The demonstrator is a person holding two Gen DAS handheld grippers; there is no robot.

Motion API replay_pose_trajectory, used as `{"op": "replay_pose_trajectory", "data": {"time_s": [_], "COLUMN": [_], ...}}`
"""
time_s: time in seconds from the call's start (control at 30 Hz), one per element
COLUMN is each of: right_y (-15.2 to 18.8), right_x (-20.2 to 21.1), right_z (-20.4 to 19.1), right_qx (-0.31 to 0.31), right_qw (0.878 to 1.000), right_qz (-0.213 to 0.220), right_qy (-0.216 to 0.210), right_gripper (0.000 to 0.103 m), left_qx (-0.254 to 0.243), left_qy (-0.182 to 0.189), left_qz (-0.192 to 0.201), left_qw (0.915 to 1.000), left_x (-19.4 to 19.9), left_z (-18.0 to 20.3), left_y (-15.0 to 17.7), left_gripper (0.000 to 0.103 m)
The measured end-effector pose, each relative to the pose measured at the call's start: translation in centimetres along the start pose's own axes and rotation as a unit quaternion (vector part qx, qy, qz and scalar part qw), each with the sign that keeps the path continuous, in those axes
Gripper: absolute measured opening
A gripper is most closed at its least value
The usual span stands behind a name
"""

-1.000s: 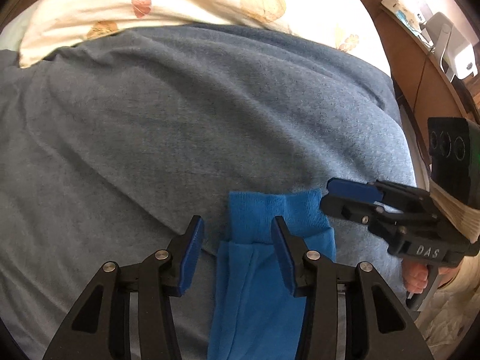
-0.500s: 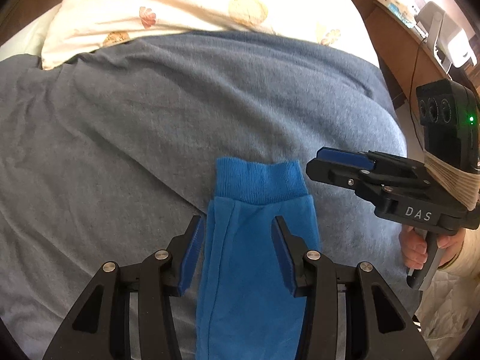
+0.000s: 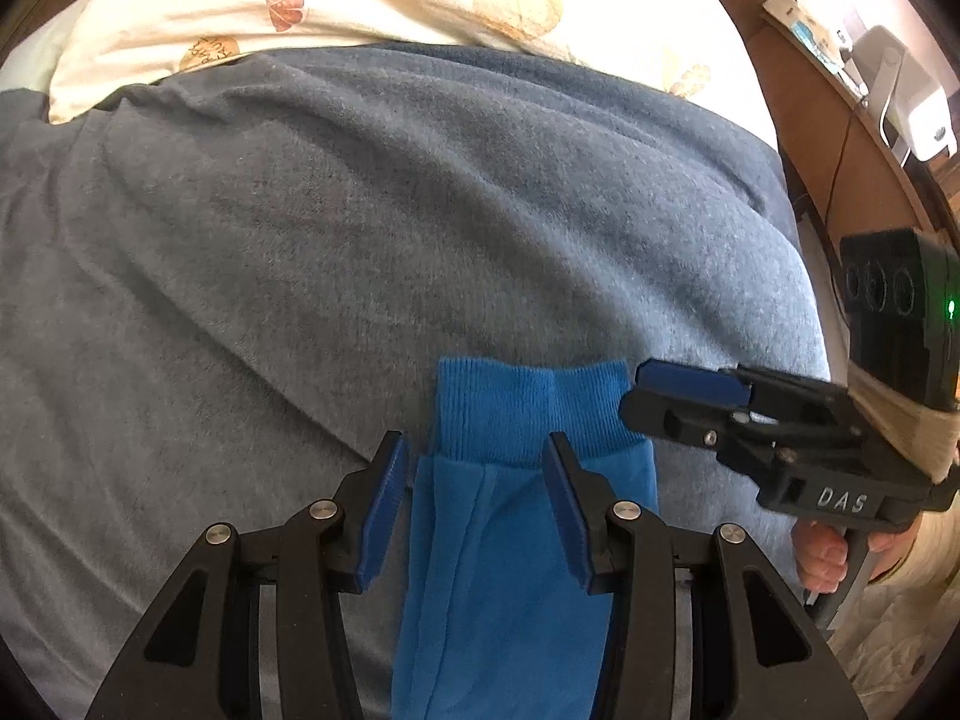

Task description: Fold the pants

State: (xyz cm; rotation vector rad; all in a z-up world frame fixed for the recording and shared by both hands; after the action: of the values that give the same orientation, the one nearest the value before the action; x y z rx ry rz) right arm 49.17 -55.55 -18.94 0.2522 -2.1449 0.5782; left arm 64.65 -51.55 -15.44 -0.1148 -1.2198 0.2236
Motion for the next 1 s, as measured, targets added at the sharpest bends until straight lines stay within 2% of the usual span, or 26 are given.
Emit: {"op": "replay_pose_trajectory", "data": {"time_s": [0.4, 0.53, 0.63, 0.7, 0.8, 1.0], "right_y": [-0.5, -0.5, -0.5, -0.5, -0.7, -0.9], "right_x": [-1.6, -2.4, -3.0, -3.3, -3.2, -0.5], "right_z": [0.1, 0.2, 0.3, 0.4, 0.3, -1.8], "right_qx": [-0.004, -0.004, -0.005, -0.003, 0.0, 0.034], "right_qw": [1.0, 1.0, 1.0, 0.999, 0.999, 0.999], "right_qz": [-0.012, -0.018, -0.022, -0.027, -0.026, 0.002], "right_qy": [-0.013, -0.013, -0.019, -0.024, -0.03, -0.037], "right_gripper": [0.039, 0.039, 0.036, 0.027, 0.022, 0.019], "left_qx": [0.024, 0.023, 0.026, 0.022, 0.022, 0.006], "left_qy": [0.042, 0.052, 0.058, 0.049, 0.043, 0.022], "left_qz": [-0.014, -0.021, -0.029, -0.023, -0.009, 0.028], "left_qw": [0.9987, 0.9982, 0.9976, 0.9983, 0.9988, 0.9993], "left_x": [-3.3, -4.0, -4.5, -4.4, -3.3, 0.2], "left_z": [-0.8, -0.7, -0.9, -0.6, -0.1, 2.0], "left_y": [-2.1, -2.5, -2.7, -2.8, -2.7, -1.8], "left_gripper": [0.044, 0.038, 0.027, 0.022, 0.016, 0.014]}}
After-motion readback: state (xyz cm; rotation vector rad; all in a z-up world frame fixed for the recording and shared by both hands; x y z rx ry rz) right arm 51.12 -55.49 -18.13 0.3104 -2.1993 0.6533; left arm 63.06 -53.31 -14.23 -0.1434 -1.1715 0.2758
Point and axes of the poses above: each gripper's, at about its wrist camera, not at the fingertips, and x roughly against the way its jaws point, z to its right, y to its underside, the point moved 3 cm from there along -x, roughly the way its jaws point, and after that the axes turned 4 degrees about -z, right-handed, at the moved point
